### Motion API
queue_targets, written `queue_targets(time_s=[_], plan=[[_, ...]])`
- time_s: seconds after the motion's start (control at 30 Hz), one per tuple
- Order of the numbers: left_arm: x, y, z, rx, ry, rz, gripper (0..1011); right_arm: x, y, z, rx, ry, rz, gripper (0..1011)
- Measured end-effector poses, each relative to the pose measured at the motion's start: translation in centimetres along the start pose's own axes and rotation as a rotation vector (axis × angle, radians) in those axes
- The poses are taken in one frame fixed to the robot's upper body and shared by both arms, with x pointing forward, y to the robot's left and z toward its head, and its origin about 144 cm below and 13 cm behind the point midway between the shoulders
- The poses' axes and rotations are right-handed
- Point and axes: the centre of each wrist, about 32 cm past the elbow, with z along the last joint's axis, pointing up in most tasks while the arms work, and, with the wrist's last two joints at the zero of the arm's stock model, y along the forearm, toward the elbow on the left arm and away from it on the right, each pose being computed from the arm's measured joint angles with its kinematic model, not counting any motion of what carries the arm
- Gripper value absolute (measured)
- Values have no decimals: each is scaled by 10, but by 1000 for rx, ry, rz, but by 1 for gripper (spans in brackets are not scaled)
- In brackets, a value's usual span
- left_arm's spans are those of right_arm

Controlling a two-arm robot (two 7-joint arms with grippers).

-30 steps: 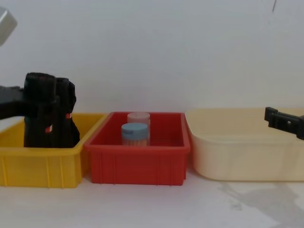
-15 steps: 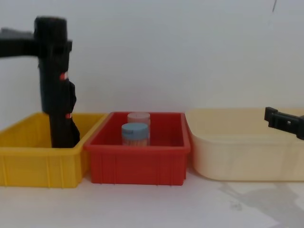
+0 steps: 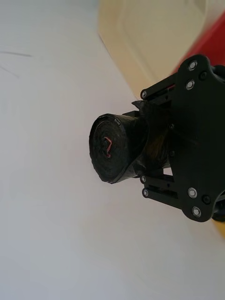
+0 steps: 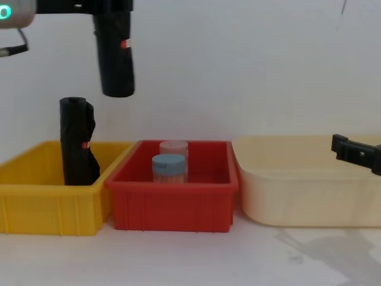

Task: Pick up the garbage bag with the one hand and transfer it to the other hand.

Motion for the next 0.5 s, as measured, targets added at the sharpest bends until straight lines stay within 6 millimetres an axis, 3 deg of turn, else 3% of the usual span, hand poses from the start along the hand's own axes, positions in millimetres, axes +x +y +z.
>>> queue_targets(time_s=[0.5], plan=[[-26, -55, 1, 2, 52, -98, 517, 0, 0, 0, 0, 0, 0, 1000]])
